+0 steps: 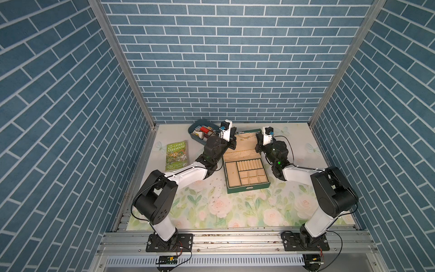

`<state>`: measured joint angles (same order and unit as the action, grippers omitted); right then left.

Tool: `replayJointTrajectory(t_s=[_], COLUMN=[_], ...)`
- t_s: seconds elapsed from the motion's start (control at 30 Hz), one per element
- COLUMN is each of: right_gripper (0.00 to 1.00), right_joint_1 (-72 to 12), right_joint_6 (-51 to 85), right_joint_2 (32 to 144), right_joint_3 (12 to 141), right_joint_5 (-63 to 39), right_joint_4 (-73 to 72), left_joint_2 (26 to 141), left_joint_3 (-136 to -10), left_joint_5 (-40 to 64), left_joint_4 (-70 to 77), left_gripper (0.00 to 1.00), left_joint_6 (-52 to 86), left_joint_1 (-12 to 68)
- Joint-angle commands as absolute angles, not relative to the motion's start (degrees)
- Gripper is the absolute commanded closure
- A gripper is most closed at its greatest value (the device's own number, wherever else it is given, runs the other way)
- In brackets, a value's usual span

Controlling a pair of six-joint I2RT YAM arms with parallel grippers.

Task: Put jewelry chain into jewelry box
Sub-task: Hang the necklace on the jewelry box clasp.

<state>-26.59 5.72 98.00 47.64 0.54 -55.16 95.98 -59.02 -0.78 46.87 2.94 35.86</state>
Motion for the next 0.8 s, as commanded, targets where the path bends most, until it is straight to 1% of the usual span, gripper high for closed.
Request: replayJointTrajectory(t_s=[0.0,0.27,0.77], right_gripper=[1.0,1.0,1.0], right_joint_1=[-26.4,-26.5,-26.5], right_joint_6=[6.1,7.2,7.7], right_joint_2=[99.0,99.5,101.4], right_joint_3=[49.3,48.5,49.2], right_joint_5=[-0.1,-0.6,-1.0], right_joint_4=[-57.1,-58.4,-59.1], left_joint_2=[94.8,95.0,98.0], left_joint_3=[-57.4,-55.3,-56.8], left_joint_5=[0.2,0.3,-0.8], left_joint_4=[50.3,53.3,54.7], left_gripper=[1.0,1.0,1.0], left_joint_6=[2.0,2.3,1.2], left_joint_1=[35.5,35.5,35.1])
